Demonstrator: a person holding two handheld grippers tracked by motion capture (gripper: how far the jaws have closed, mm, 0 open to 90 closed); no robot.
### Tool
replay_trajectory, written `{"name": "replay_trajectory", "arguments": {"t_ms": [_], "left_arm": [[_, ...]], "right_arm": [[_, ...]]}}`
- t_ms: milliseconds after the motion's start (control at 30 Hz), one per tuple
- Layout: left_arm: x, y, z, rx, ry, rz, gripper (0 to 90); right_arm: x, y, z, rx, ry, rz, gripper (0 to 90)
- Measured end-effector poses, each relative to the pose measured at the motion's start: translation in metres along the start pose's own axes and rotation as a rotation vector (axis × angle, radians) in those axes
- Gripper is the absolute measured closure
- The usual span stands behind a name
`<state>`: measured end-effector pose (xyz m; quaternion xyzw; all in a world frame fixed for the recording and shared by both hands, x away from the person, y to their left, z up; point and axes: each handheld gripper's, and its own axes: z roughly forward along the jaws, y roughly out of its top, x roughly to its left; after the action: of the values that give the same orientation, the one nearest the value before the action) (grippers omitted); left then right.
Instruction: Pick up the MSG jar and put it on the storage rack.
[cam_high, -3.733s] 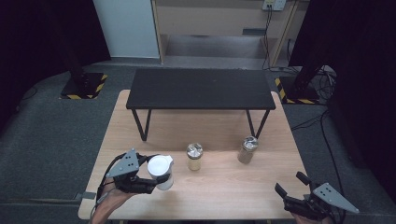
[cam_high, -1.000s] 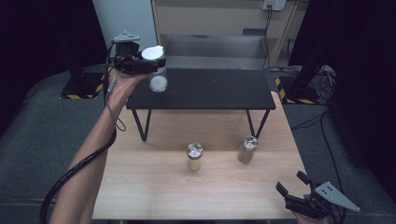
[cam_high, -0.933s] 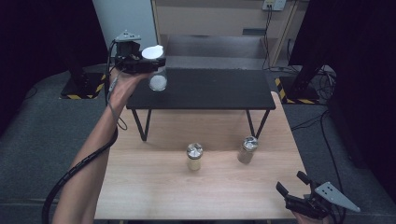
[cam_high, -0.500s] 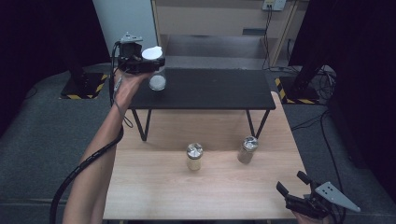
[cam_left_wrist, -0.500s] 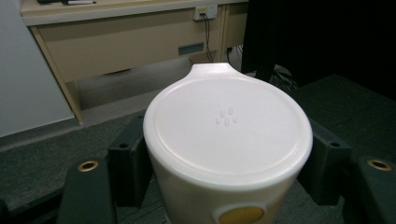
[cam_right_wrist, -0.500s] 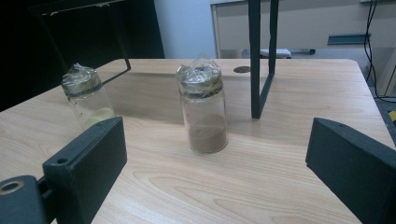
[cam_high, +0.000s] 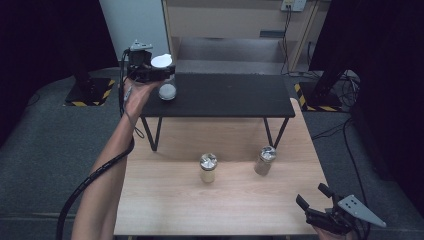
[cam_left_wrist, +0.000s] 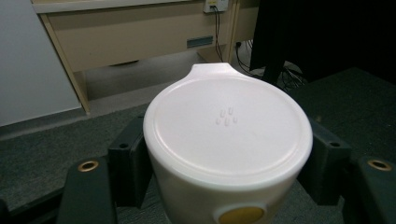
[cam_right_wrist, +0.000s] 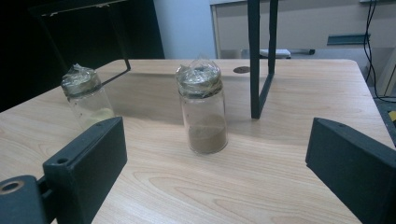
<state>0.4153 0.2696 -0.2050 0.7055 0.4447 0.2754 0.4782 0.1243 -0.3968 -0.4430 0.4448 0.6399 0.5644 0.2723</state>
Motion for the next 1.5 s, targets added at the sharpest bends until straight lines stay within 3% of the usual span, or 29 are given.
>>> {"name": "replay_trajectory", "arguments": {"t_ms": [633,700,833,1000,1133,1300,1367,1500], "left_arm": [[0.002,-0.005,0.002,-0.003,-0.008,-0.002,29.5],[0.007,-0.003,0.004,0.008,-0.032,-0.024,22.5],[0.006,-0.002,-0.002,-0.015,-0.023,-0.041,7.9],[0.002,0.003,-0.016,-0.071,-0.022,-0.020,3.5],[0.000,0.011,-0.033,-0.123,-0.052,-0.006,2.7],[-0.001,0.019,-0.052,-0.166,-0.119,0.020,2.6],[-0.004,0.020,-0.061,-0.190,-0.154,0.056,2.6],[-0.007,0.018,-0.070,-0.210,-0.195,0.082,2.7]], "right_arm": [[-0.001,-0.001,0.000,-0.004,0.003,0.010,5.9],[-0.001,0.000,0.000,-0.002,0.003,0.012,5.8],[-0.001,-0.001,-0.001,-0.005,0.003,0.010,5.8],[-0.001,0.000,-0.001,-0.002,0.002,0.010,5.8],[-0.001,0.000,-0.001,-0.002,0.002,0.009,5.8],[0.000,0.000,0.000,-0.002,0.002,0.006,5.8],[0.000,0.000,-0.001,-0.001,0.001,0.005,5.8],[0.000,0.000,-0.001,-0.002,0.001,0.006,5.7]]}}
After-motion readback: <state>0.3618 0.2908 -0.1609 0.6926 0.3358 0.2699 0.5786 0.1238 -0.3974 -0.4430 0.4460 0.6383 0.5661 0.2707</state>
